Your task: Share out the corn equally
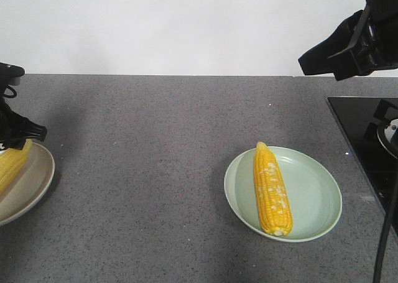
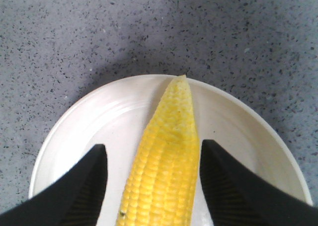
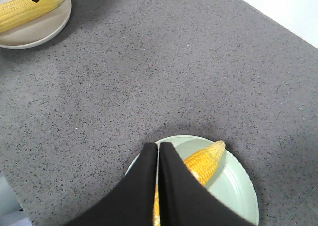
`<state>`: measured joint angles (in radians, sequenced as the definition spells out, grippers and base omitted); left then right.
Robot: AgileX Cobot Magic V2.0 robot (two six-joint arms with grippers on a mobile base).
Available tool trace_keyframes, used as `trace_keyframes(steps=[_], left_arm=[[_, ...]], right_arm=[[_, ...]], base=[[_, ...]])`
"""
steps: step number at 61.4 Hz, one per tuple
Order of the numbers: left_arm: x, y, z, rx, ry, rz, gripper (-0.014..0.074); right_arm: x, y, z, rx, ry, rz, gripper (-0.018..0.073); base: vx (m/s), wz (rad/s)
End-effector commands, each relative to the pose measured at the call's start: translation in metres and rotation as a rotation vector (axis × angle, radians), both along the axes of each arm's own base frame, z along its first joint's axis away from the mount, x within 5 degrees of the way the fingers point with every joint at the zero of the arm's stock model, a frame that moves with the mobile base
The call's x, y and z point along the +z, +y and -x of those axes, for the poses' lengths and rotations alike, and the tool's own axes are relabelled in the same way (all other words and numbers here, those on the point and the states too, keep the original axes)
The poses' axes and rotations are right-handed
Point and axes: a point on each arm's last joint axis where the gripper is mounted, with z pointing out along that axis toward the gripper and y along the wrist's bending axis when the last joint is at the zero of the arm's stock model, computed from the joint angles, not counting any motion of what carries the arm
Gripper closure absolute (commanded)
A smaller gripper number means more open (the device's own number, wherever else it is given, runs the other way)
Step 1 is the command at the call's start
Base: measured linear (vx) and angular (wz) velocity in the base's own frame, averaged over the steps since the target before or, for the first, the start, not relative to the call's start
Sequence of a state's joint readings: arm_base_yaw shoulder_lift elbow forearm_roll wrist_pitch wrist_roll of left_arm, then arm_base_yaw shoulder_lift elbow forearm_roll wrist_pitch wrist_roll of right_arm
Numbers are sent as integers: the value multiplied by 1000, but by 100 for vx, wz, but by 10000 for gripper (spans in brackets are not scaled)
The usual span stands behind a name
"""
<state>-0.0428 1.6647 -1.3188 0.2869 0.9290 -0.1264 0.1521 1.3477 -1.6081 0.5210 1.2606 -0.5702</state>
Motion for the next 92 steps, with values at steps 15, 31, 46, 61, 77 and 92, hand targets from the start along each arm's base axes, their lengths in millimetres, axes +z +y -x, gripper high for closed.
trace_keyframes(steps=[15, 31, 46, 61, 77, 92], left_arm=[[61, -3, 27, 17, -204, 83, 208], [106, -22, 73, -150, -349, 243, 425], [103, -37, 124, -270, -466, 408, 605], [60, -41, 177, -393, -592, 405, 605], [36, -39, 203, -321, -729, 469, 605], [37, -39, 206, -321, -738, 472, 604]], right_arm=[[19, 0, 7, -14, -100, -55, 564], [6, -3, 17, -57, -136, -73, 564], [-39, -12, 61, -86, -206, -95, 564], [-86, -27, 108, -200, -319, -109, 564], [-125, -37, 140, -254, -379, -103, 564], [-126, -38, 152, -244, -403, -112, 564]], base=[[0, 0], [0, 0], [0, 0], [0, 0], [0, 0], [0, 0]])
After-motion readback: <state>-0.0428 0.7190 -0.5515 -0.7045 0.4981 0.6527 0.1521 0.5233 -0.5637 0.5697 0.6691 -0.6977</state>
